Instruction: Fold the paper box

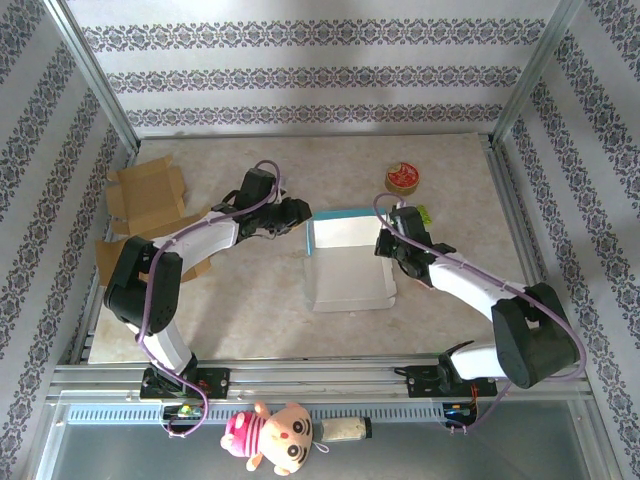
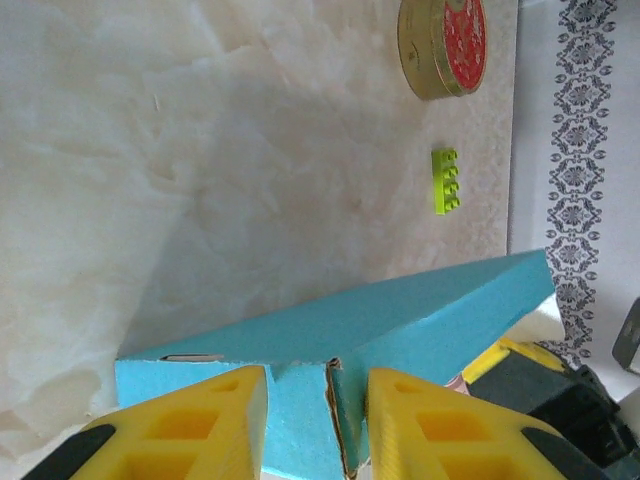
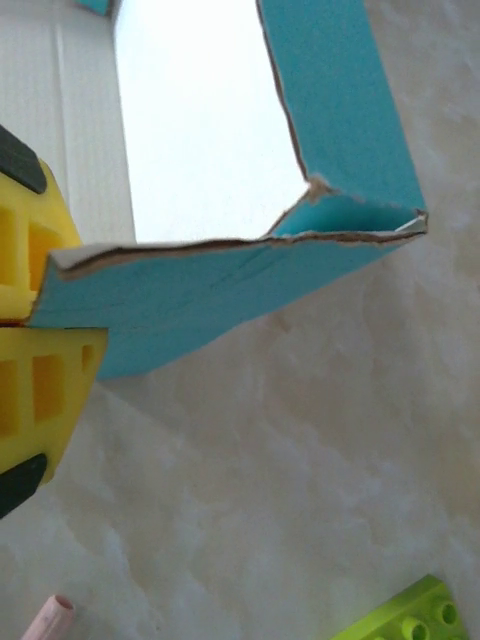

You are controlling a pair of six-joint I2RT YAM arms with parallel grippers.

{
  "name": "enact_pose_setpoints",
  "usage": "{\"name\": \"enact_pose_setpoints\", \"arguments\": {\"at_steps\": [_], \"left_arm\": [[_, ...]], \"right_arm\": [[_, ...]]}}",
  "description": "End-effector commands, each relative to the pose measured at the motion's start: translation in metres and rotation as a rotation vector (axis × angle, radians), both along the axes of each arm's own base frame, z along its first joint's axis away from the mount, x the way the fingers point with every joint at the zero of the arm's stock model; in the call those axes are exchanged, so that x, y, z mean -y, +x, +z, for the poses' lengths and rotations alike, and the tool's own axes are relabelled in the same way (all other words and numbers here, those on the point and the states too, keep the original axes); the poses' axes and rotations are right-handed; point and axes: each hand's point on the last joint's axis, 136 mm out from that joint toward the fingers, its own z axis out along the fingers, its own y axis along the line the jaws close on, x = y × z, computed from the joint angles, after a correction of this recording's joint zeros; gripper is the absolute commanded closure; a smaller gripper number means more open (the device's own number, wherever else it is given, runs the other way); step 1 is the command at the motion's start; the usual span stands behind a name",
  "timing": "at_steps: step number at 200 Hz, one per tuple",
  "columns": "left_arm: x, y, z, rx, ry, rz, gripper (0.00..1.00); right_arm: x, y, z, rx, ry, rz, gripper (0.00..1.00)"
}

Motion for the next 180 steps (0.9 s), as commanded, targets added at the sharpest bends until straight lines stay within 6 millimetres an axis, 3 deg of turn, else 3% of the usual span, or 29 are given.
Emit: {"name": "enact_pose_setpoints", "arguments": {"at_steps": [1, 38, 81, 105, 149, 180], "left_arm": [[0.01, -0.009, 0.012, 0.031, -0.035, -0.017, 0.7], [0.013, -0.014, 0.017, 0.043, -0.043, -0.02, 0.71], [0.011, -0.025, 0.018, 0.063, -0.02, -0.017, 0.71], [0.009, -0.029, 0.014, 0.064, 0.001, -0.015, 0.71], [0.01, -0.034, 0.011, 0.063, 0.017, -0.025, 0.71], [0.009, -0.033, 0.009, 0.068, 0.036, -0.025, 0.71]], "right_arm": [[-0.024, 0.005, 0.012, -0.012, 0.099, -0.006, 0.92], [-0.03, -0.007, -0.005, -0.012, 0.012, -0.001, 0.92], [0.005, -0.029, -0.033, -0.005, -0.13, -0.081, 0.86], [0.004, -0.032, -0.038, -0.01, -0.139, -0.056, 0.82], [0.0, -0.034, -0.035, 0.003, -0.123, -0.026, 0.76], [0.001, -0.041, -0.008, 0.069, -0.083, -0.005, 0.57]]}}
